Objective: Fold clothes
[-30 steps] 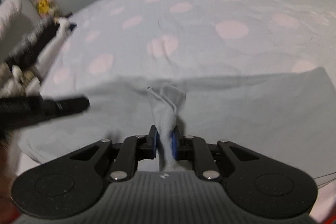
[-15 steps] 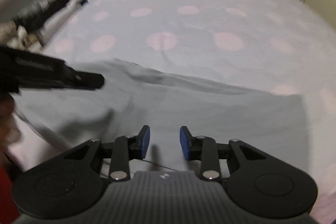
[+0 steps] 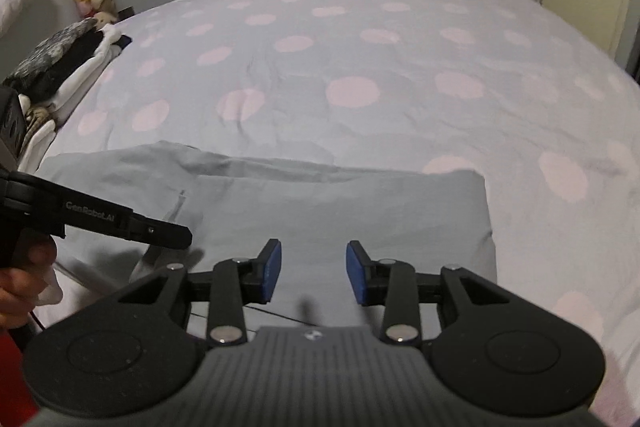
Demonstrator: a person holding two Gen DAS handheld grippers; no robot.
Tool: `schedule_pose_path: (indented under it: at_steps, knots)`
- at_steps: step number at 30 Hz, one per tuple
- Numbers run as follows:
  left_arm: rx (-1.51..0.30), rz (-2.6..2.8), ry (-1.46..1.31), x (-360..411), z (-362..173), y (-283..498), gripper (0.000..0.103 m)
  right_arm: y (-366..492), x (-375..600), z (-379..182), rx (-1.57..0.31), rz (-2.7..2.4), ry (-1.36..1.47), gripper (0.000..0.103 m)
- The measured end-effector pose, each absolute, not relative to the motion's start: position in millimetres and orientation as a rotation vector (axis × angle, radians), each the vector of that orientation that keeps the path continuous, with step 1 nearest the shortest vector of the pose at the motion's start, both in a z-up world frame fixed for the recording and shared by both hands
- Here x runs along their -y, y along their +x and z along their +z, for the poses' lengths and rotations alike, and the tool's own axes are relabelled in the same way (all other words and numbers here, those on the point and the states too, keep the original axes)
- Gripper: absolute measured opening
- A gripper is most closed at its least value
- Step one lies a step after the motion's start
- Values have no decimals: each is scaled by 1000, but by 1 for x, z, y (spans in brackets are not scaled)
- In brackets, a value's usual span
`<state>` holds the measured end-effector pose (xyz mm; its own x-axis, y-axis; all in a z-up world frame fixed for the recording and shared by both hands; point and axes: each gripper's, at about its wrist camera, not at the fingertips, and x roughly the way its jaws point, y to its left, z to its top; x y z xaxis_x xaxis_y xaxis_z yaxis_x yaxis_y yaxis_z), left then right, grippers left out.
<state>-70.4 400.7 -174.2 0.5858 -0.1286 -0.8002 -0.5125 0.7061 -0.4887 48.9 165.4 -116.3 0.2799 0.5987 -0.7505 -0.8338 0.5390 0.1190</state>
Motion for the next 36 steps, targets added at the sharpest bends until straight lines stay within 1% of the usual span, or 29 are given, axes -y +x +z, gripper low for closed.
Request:
schedule_pose_path:
  at_steps: [5, 6, 7, 10, 13, 14, 18, 22, 23, 24, 25, 26, 28, 29, 30, 31, 32, 36]
  knots:
    - [-932, 332, -777, -404, -172, -78, 7, 50, -170, -123, -847, 968, -302, 40]
    - [-925, 352, -764, -405, -170, -81, 12, 49, -172, -124, -844, 970, -306, 40]
    - [-921, 364, -763, -406, -170, -82, 14, 48, -172, -124, -841, 972, -313, 41]
    - [-911, 349, -821, -413, -174, -85, 15, 45, -173, -124, -834, 970, -333, 43]
    - [-880, 323, -822, -412, -170, -85, 15, 43, -172, -124, -819, 967, -345, 43]
    - [-880, 321, -813, -411, -169, -82, 17, 43, -171, -124, -817, 967, -346, 43]
    - [-937, 352, -777, -408, -177, -74, 18, 43, -171, -124, -816, 965, -344, 44]
    - [-944, 331, -739, -402, -177, -68, 18, 42, -171, -124, -813, 978, -348, 44]
    - [-943, 321, -727, -399, -176, -67, 16, 41, -171, -124, -817, 986, -351, 44]
    - [-942, 315, -707, -396, -175, -65, 4, 40, -171, -123, -827, 1004, -355, 44]
    - [-935, 316, -681, -394, -172, -65, 2, 39, -171, -122, -837, 1023, -359, 44]
    - [-918, 318, -672, -392, -168, -67, 2, 37, -170, -122, -847, 1045, -362, 44]
    - [-859, 300, -687, -392, -158, -72, 2, 28, -167, -119, -865, 1140, -362, 43]
    - [-824, 288, -702, -392, -151, -76, 2, 21, -167, -118, -867, 1181, -377, 40]
    - [-792, 277, -713, -392, -145, -79, 2, 14, -168, -118, -870, 1221, -392, 36]
    - [-764, 265, -726, -392, -139, -83, 2, 7, -169, -119, -879, 1253, -408, 27]
    - [-740, 253, -740, -392, -133, -86, 2, 0, -172, -121, -887, 1282, -425, 25]
    - [-694, 225, -794, -393, -122, -97, 1, -12, -193, -137, -929, 1206, -524, 25]
